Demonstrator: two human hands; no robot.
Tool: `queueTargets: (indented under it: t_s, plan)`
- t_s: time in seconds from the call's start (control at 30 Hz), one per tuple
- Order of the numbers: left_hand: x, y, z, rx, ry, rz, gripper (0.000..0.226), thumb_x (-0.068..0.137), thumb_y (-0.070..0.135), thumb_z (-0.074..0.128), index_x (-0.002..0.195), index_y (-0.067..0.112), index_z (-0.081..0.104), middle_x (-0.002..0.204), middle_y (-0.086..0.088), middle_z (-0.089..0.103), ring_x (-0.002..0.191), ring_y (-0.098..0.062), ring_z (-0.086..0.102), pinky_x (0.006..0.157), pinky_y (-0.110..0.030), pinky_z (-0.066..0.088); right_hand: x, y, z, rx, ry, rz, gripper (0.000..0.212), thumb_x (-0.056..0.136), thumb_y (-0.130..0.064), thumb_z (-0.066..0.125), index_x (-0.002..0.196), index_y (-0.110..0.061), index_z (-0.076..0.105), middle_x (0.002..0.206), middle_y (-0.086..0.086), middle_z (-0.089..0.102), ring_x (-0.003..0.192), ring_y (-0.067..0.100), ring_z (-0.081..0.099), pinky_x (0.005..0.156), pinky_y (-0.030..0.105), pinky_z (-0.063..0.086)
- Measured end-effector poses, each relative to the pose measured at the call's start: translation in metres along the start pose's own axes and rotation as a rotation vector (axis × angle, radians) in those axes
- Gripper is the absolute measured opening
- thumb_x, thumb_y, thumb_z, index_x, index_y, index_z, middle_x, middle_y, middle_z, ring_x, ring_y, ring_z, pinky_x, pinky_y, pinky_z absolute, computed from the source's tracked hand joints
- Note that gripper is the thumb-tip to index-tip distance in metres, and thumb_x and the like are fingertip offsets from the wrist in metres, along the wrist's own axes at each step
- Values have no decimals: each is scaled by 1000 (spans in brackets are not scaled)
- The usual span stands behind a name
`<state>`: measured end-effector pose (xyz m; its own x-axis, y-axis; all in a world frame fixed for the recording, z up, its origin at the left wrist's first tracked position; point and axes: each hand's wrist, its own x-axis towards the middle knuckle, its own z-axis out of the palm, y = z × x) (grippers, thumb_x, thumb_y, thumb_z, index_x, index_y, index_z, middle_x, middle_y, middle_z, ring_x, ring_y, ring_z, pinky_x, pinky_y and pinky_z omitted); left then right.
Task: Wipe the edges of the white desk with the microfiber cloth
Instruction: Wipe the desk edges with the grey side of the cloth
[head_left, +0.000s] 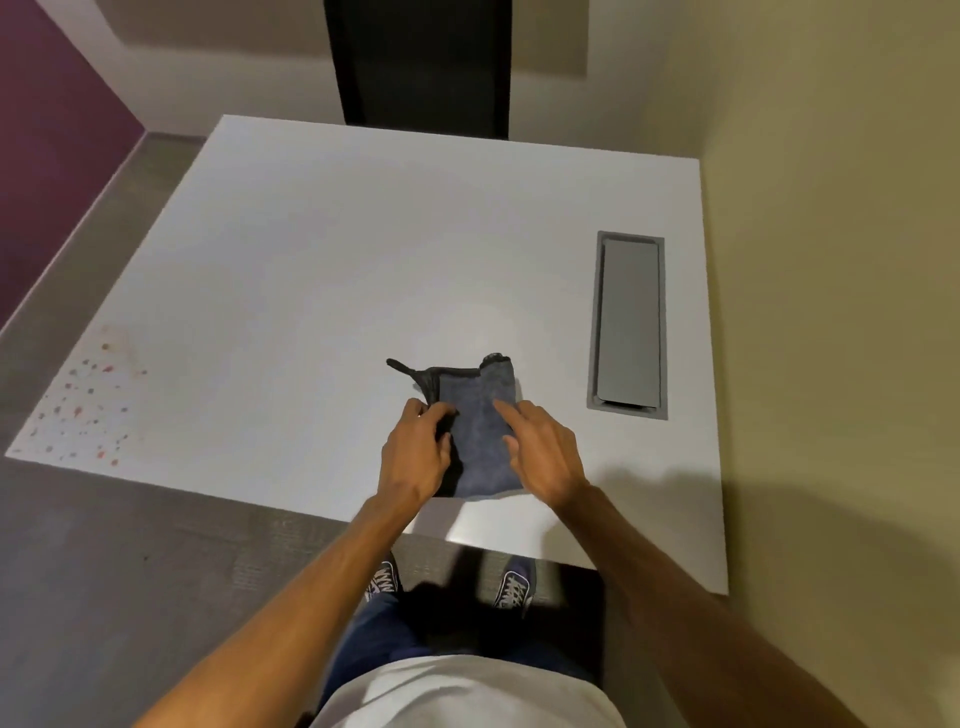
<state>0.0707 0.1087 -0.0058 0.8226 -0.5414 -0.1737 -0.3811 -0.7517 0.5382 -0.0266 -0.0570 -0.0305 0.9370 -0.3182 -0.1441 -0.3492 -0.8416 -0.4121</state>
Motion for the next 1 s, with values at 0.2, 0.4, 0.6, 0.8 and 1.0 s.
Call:
queueTargets:
  t_s: [0.2, 0.4, 0.6, 0.8, 1.0]
  plan:
    - [-9, -68, -56, -33, 77, -75, 38, 96, 15, 63, 134, 16, 60, 120, -10, 58, 103, -27, 61, 89, -33, 52, 37, -78, 19, 23, -67, -133, 58, 102, -23, 58, 156, -25, 37, 135, 7, 58, 112, 25, 62, 97, 40, 56]
    - [-23, -158, -117, -46, 133, -151, 41, 97, 15, 64, 137, 18, 59, 125, -7, 56, 108, -22, 58, 91, -23, 43, 70, -178, 54, 32, -86, -245, 54, 103, -22, 54, 155, -22, 39, 131, 10, 59, 108, 25, 63, 92, 37, 57]
    - [-38, -250, -172, -65, 204, -240, 40, 97, 14, 63, 136, 18, 59, 126, -8, 55, 110, -25, 59, 94, -27, 46, 99, -271, 98, 75, -121, -331, 52, 102, -31, 54, 152, -21, 43, 129, 11, 61, 106, 28, 65, 90, 32, 54]
    - [-55, -316, -210, -43, 266, -335, 39, 94, 9, 66, 132, 15, 63, 126, -10, 57, 113, -28, 58, 101, -35, 46, 125, -345, 122, 50, -233, -391, 51, 102, -29, 56, 151, -25, 43, 135, 9, 57, 112, 30, 62, 96, 33, 51]
    - [-51, -366, -232, 48, 377, -242, 24, 92, 0, 70, 115, 0, 73, 110, -24, 66, 89, -37, 69, 73, -41, 63, 165, -397, 151, 117, -343, -394, 36, 101, -28, 61, 135, -18, 57, 130, 8, 57, 111, 26, 61, 92, 25, 45]
